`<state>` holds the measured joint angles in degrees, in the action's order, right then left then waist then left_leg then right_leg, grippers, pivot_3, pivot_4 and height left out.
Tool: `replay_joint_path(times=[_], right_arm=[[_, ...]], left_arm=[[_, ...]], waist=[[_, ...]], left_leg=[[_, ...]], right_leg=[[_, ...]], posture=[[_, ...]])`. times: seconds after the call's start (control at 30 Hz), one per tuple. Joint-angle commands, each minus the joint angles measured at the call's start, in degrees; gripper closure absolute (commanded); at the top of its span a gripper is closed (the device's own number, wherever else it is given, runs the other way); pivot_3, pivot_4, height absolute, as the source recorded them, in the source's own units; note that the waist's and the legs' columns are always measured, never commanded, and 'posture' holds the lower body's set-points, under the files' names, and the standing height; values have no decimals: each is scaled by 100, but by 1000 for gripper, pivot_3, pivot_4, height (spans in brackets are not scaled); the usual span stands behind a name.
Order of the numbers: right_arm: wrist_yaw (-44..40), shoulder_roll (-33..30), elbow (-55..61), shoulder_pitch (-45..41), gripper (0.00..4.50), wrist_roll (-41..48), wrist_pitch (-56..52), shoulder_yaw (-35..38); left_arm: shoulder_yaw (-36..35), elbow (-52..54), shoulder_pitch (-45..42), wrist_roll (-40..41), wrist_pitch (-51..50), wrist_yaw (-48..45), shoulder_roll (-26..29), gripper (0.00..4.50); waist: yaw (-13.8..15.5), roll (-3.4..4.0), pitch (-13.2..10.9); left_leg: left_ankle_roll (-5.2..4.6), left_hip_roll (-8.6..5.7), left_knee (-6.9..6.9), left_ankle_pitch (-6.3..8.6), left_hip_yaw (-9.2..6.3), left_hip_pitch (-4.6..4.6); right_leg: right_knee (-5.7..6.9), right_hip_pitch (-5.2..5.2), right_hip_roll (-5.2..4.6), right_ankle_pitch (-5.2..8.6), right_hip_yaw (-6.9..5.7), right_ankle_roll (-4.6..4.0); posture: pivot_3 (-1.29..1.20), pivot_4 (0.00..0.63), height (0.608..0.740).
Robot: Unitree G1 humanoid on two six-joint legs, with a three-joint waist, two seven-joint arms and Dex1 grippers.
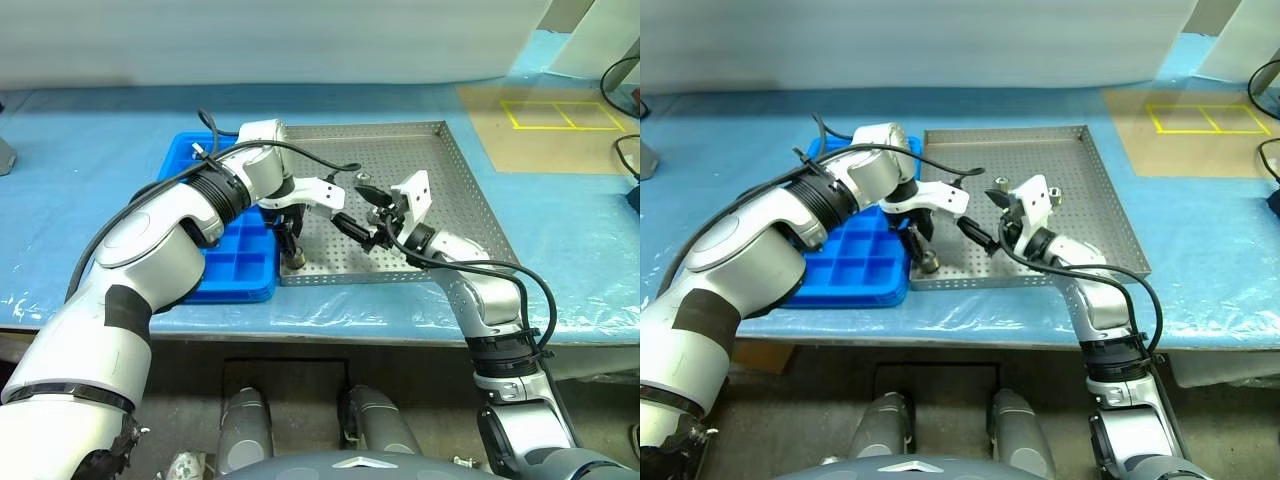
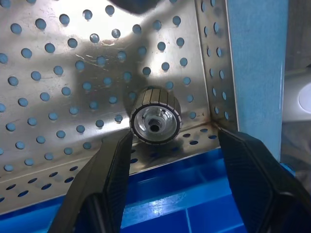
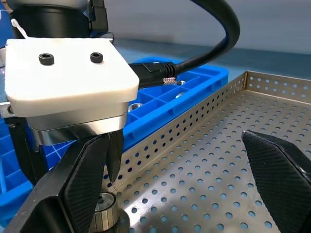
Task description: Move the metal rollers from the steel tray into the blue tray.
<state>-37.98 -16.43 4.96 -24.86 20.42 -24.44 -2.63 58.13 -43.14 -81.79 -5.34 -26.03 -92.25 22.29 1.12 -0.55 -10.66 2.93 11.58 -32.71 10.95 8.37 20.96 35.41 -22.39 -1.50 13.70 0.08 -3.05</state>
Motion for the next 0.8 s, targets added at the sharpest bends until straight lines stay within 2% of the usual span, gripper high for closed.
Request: replay_joint_path(times=[0.03, 0.23, 0.8], right_arm=[[-193, 26, 216, -269, 0, 166, 4, -93], [-322, 57, -95, -529, 0, 95, 87, -119], [-405, 61, -37, -482, 0, 38, 54, -143]], left_arm=[[-53, 426, 148, -238, -24, -25, -10, 1511], [-36, 1000, 490, -401, -198, -25, 191, 1511], [-866, 431, 1024, -1119, -123, 189, -495, 1511]], waist=[[15, 0, 0], [46, 1, 0], [137, 1, 0]], left_leg=[[0, 0, 0, 0, 0, 1], [0, 6, -1, 0, 0, 0], [-1, 7, -1, -1, 0, 1]], right_leg=[[0, 0, 0, 0, 0, 0], [3, -1, 0, 0, -5, -2], [3, -1, -2, 0, -8, -3]], posture=[[-149, 150, 740], [-135, 150, 740], [-144, 150, 740]])
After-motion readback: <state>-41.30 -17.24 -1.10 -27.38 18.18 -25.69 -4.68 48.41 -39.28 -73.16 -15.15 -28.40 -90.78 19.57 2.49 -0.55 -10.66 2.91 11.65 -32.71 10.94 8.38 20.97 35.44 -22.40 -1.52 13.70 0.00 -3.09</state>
